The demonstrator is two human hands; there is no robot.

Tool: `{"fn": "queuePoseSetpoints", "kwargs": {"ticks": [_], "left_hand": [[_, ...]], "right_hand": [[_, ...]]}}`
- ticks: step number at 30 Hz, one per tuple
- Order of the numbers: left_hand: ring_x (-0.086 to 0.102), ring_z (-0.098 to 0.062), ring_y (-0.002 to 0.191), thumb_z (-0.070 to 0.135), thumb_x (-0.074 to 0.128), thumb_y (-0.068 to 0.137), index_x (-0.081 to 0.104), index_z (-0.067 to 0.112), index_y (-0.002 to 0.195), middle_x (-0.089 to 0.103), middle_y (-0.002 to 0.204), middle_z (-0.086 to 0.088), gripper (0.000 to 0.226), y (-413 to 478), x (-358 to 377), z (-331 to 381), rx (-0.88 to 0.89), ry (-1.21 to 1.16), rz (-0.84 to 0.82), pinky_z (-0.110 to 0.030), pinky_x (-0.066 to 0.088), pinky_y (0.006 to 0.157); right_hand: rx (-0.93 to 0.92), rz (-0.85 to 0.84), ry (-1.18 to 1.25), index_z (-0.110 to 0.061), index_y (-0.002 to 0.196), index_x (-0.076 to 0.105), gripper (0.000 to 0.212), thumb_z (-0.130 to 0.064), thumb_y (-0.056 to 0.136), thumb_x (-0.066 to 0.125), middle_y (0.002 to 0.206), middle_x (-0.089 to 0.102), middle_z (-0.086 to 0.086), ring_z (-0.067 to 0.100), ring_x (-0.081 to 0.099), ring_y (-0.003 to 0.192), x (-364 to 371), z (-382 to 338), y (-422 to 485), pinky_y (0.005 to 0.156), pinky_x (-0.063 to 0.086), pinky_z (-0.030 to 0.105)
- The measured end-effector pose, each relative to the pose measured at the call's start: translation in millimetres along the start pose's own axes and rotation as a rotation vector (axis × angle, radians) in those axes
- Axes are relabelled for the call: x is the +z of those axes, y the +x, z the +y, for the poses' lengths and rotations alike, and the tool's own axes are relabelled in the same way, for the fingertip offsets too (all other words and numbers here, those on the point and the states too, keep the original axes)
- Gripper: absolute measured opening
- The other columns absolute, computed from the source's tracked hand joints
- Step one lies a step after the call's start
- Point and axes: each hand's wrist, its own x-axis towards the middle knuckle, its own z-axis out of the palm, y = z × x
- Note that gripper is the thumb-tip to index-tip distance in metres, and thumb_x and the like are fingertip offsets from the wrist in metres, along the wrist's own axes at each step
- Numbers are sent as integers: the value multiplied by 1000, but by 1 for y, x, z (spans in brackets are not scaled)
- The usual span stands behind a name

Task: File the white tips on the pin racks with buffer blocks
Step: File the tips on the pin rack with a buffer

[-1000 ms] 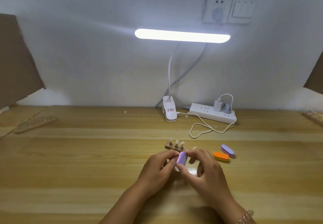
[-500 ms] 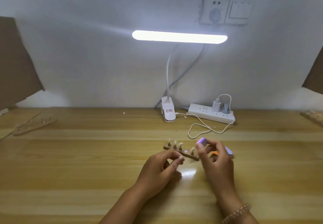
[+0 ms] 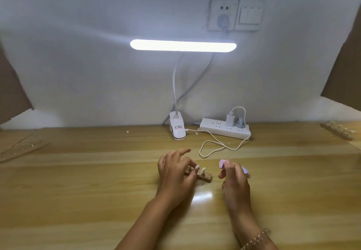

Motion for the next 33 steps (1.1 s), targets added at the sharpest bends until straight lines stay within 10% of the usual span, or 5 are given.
{"fn": "queuePoseSetpoints", "kwargs": {"ticks": [6, 13, 22, 33], "left_hand": [[10, -14, 150, 41, 60, 93, 68, 33, 99, 27, 158, 11, 13, -2, 7, -3, 55, 136, -50, -32, -11, 114], [19, -15, 147, 41, 64, 88, 64, 35, 115, 35, 154, 6, 27, -5, 4, 2, 154, 153, -6, -40, 6, 119], [58, -25, 125, 30, 82, 73, 68, 30, 78, 61, 134, -2, 15, -6, -3, 21, 225, 382, 24, -47, 25, 106], [44, -14, 121, 40, 55, 85, 65, 30, 73, 64, 127, 7, 19, -7, 1, 24, 417, 438, 137, -39, 28, 99]], "right_hand": [[-25, -45, -35, -18, 80, 61, 64, -75, 64, 36, 64, 57, -8, 15, 46, 60, 7, 3, 1, 65, 38, 34], [-34, -64, -53, -20, 79, 61, 64, -76, 65, 35, 63, 56, -6, 15, 46, 60, 6, 3, 0, 65, 38, 34], [-44, -66, -75, -18, 80, 60, 64, -76, 66, 37, 62, 58, -7, 17, 48, 60, 5, 5, -2, 66, 40, 35], [-30, -95, -231, -29, 92, 53, 27, -55, 94, 46, 81, 72, -14, 18, 71, 78, -2, 18, -2, 82, 54, 49]]}}
